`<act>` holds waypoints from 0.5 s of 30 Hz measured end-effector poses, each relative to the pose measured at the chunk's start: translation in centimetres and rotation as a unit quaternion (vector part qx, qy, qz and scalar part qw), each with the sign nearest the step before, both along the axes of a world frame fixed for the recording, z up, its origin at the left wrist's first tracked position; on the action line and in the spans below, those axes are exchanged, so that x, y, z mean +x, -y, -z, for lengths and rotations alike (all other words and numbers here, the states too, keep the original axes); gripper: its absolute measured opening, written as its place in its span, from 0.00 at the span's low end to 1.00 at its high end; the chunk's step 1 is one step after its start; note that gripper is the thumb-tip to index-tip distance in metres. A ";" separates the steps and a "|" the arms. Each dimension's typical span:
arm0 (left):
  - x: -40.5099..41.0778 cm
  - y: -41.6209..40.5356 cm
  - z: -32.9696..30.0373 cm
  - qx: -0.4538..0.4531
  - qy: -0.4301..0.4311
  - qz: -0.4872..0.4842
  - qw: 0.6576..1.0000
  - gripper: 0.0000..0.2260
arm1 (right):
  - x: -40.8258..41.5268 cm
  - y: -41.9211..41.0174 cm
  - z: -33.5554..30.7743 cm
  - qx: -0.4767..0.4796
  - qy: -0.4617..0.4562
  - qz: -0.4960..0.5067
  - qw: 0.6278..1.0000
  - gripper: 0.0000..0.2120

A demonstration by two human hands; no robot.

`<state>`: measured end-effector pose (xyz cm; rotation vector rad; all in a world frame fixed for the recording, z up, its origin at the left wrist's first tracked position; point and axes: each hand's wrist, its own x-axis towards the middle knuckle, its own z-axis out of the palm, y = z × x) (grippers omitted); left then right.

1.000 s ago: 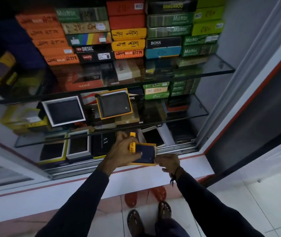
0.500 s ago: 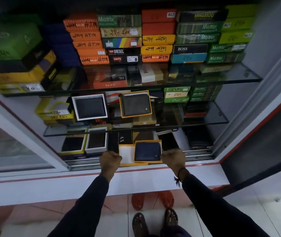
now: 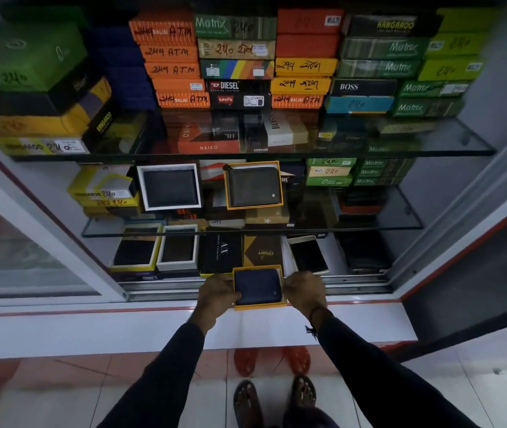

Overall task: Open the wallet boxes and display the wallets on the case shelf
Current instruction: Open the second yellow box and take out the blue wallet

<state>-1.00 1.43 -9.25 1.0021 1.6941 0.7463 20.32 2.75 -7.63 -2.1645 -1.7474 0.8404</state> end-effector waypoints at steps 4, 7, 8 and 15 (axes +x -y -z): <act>0.4 0.3 0.0 0.018 -0.023 0.137 0.990 0.39 | -0.9 -0.4 0.2 0.017 0.036 -0.089 0.995 0.17; 0.6 0.1 0.0 0.012 -0.077 0.158 0.984 0.43 | -1.6 -1.3 0.5 -0.052 0.054 -0.109 0.991 0.27; 0.7 0.0 -0.1 0.013 -0.091 0.163 0.982 0.42 | -1.8 -1.6 0.6 -0.064 0.031 -0.093 0.993 0.27; 0.3 -0.2 -0.6 0.026 -0.084 0.168 0.982 0.42 | -3.0 -2.8 -0.1 -0.017 -0.228 0.075 0.971 0.20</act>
